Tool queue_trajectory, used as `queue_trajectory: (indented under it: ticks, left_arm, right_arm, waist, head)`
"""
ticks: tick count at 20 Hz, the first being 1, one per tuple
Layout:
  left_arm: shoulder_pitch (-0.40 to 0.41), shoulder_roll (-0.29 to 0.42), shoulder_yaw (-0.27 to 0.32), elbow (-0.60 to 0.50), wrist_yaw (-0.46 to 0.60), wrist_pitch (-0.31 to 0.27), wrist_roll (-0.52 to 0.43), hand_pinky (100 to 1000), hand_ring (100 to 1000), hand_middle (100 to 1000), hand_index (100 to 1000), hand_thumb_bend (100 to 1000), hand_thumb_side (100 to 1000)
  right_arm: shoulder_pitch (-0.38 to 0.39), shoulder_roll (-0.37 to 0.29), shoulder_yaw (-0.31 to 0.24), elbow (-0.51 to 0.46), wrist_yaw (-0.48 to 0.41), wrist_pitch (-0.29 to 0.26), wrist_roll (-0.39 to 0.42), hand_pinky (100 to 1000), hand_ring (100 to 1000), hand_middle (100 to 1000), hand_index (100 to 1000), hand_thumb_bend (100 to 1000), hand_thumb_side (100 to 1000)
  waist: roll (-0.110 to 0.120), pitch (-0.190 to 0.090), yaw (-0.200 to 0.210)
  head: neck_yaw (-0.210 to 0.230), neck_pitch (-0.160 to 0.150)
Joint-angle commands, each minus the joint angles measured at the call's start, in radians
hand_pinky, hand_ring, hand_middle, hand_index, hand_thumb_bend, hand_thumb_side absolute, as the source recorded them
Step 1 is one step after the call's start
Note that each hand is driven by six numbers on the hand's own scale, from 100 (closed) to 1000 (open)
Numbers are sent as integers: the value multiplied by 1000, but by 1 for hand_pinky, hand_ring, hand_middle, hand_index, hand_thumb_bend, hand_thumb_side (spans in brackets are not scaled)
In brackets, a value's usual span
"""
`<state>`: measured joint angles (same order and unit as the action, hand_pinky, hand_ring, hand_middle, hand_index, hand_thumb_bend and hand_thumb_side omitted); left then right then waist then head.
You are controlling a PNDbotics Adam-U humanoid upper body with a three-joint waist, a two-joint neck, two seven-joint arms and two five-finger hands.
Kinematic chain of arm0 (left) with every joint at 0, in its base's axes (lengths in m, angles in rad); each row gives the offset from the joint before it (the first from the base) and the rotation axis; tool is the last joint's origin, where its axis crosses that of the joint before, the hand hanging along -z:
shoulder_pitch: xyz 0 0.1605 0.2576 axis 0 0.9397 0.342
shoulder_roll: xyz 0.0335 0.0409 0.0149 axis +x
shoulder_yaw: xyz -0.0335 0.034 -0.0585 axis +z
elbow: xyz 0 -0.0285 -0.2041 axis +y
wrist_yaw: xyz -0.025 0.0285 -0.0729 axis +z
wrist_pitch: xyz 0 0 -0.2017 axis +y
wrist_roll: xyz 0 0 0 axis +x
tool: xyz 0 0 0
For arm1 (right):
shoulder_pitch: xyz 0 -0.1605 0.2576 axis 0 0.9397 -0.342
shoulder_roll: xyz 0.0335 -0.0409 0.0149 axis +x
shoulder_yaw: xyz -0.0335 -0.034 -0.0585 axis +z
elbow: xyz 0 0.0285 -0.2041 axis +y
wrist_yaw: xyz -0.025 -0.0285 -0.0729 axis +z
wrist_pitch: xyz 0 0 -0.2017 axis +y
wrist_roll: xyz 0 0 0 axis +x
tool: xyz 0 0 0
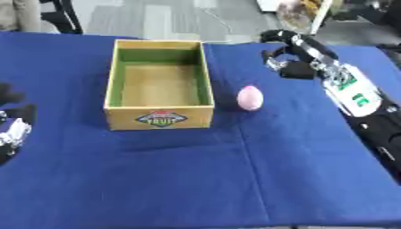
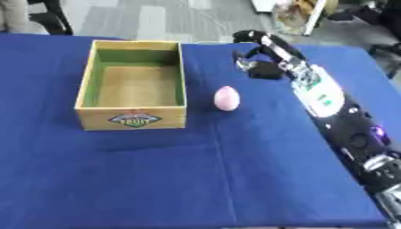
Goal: Pick up objects on the table and place them in the box.
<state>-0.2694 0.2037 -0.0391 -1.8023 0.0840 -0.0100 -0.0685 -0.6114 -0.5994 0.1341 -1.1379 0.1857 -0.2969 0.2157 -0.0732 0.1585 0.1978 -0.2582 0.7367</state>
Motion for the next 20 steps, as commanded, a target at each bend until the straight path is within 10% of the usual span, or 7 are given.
queue_trajectory:
  ticks: [1, 20]
  left_arm:
    - [-18, 21, -4, -22, 5, -1, -4, 636, 738, 541, 706, 398, 127]
    - [-15, 18, -2, -21, 4, -1, -2, 635, 736, 540, 707, 401, 127]
  right_arm:
    - [-29, -10, 2, 31, 60, -21, 9, 771, 997, 854, 917, 100, 474]
    - [-20, 36, 44, 56, 356, -137, 60, 860, 1000, 906, 945, 237, 631]
  waist:
    - [3, -12, 1]
    - [6, -14, -3]
  head:
    - [-5, 0]
    - [-5, 4]
